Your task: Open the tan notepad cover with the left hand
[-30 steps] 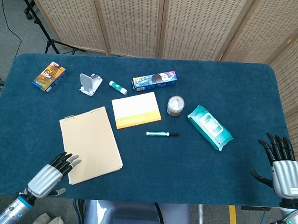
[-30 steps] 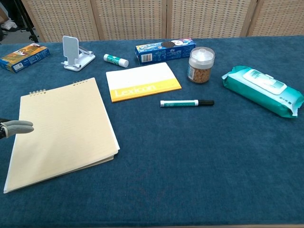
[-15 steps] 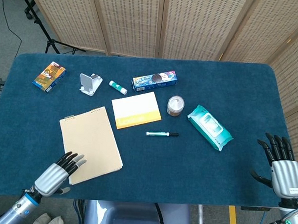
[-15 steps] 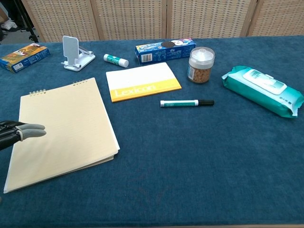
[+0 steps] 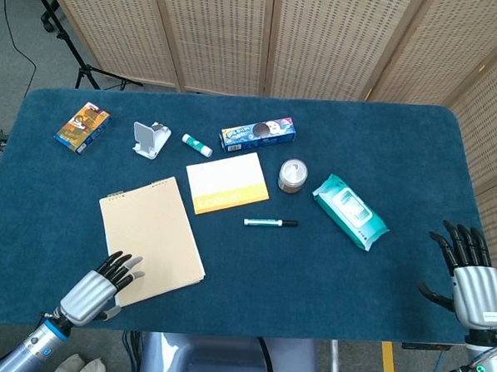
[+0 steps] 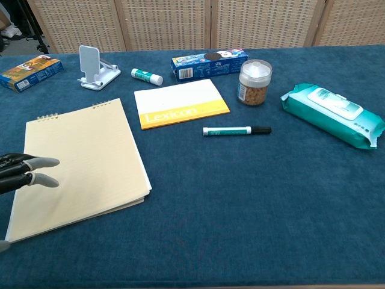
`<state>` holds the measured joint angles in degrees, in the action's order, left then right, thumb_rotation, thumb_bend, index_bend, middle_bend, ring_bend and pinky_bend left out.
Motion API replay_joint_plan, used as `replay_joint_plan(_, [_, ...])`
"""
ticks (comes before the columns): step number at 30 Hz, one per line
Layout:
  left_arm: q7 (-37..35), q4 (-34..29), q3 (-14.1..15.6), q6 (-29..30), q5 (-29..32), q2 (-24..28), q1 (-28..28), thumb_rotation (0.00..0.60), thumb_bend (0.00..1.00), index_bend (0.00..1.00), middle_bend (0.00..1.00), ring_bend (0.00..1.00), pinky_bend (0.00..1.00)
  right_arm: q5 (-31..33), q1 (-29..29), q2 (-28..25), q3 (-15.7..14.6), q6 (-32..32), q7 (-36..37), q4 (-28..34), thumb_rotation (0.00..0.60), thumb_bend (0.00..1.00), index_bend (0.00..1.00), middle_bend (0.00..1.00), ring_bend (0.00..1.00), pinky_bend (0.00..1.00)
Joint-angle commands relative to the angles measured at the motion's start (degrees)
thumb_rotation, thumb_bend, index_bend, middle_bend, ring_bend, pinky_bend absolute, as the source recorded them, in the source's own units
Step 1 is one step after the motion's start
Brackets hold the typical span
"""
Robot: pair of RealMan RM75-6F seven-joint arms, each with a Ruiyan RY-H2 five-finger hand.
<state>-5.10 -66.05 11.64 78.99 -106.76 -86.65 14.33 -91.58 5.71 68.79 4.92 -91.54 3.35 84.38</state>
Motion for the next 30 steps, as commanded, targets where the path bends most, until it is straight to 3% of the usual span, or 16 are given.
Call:
replay_joint_plan(1, [0.0,0.1,0.1,0.1,0.1,-0.1,0.0,0.600,0.22,0.21,0.00,0.00,0.00,0.0,0.0,0.0,0.0,0.0,0.0,0.0,0.600,0.00,0.17,0.07,0.00,0.00])
replay_joint_plan(18, [0.1,0.8,0.7,-0.2,0.8,-0.7,0.3,0.600,0.22,0.22,0.00,0.00,0.00,0.1,0.0,-0.2,0.0,0.0,0.2,0.2,0.600,0.00,0.17,0.07,0.00,0.00])
replay_joint_plan(30, [-0.9,1.4,0.7,0.1,1.3,-1.0,0.5,0.600,0.30,0.33,0.00,0.00,0.00,0.3,0.0,-0.3,0.1,0.2,0.4,0.2,0.600,0.00,0.17,0.07,0.00,0.00])
